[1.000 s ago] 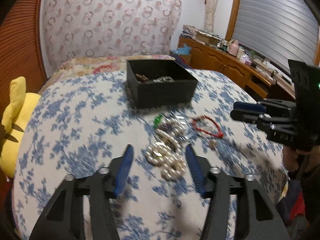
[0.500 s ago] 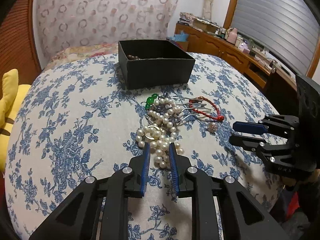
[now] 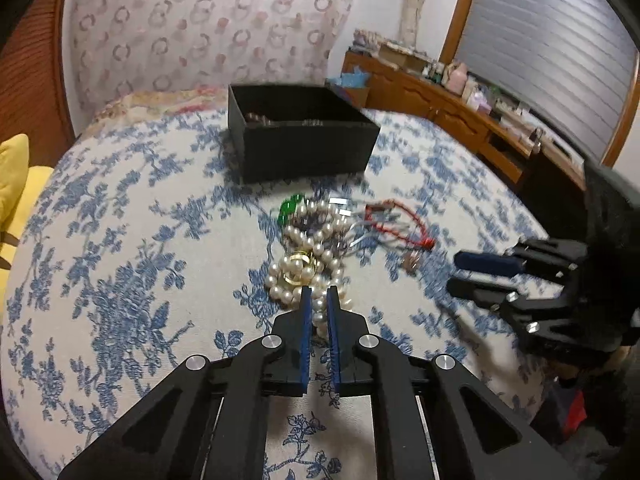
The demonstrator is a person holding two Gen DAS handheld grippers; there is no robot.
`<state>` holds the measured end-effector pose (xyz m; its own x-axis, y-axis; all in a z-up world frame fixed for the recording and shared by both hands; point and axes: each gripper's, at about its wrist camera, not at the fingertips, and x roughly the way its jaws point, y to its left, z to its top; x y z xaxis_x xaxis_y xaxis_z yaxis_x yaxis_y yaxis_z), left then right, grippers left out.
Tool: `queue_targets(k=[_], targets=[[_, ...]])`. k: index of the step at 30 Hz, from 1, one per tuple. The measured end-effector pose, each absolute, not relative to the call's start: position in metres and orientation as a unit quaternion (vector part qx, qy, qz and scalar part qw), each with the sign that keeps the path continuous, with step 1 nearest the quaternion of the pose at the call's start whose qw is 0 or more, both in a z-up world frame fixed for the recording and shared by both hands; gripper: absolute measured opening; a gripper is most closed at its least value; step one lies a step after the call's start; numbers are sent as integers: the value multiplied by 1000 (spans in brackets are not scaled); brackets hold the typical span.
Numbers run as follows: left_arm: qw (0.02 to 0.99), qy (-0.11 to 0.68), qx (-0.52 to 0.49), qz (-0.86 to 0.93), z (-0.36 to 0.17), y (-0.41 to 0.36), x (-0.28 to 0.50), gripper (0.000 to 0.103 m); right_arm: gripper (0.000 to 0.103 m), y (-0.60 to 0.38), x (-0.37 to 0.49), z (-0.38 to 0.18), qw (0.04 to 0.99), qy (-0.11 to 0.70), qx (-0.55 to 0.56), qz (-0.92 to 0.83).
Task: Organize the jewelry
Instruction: 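Grasp and lift the pearl necklace with left tool while right tool approaches the red string bracelet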
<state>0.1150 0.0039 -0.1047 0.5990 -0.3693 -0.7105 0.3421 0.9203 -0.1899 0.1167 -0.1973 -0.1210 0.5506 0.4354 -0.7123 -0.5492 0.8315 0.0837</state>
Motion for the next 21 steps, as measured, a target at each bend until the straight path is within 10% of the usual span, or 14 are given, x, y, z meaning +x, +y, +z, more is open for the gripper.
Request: queue_targets(k=[21], targets=[[933, 304, -53, -187, -31, 37, 86, 6, 31, -172, 140, -125, 854, 415, -99, 298]])
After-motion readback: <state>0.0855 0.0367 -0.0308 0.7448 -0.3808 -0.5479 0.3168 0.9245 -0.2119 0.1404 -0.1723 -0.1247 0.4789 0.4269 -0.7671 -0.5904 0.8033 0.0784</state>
